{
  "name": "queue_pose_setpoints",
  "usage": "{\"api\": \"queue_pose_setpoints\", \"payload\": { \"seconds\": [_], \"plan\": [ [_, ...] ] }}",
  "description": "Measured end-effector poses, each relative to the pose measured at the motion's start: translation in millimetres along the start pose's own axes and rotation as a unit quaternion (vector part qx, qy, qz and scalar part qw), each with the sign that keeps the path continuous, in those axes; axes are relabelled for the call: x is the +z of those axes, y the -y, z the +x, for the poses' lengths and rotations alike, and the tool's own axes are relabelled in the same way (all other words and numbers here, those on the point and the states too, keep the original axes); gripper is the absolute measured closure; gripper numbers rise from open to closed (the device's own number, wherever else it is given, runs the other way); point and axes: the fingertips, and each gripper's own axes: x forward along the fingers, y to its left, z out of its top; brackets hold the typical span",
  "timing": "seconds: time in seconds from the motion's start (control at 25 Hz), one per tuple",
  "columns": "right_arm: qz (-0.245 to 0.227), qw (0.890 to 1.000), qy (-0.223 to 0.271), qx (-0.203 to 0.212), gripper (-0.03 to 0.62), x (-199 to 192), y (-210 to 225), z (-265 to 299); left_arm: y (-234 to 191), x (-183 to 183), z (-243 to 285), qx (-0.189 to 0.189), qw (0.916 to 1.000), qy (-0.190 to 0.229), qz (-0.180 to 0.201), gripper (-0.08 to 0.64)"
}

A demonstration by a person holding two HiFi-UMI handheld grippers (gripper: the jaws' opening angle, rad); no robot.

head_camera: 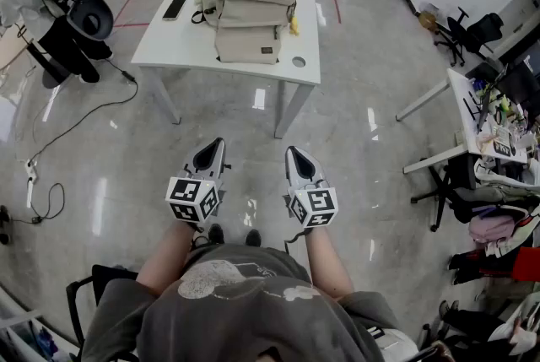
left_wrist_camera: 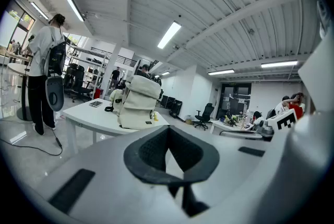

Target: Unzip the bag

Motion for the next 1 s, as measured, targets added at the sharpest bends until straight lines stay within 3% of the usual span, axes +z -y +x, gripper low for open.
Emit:
{"api": "queue_pose_setpoints", "payload": {
  "seconds": [0.64,1.0],
  "plan": [
    [0.008,1.000,-0.005,-0.014,0.592,-6,0,0,-6,-2,3,-0.009,0.9999,-0.007,0.006,0.554],
    [0.011,0.996,0.002,-0.085,0.592,-8,6,4,-39,-9,-10,0.000,0.9999,-0.011,-0.003,0.554]
  ]
}}
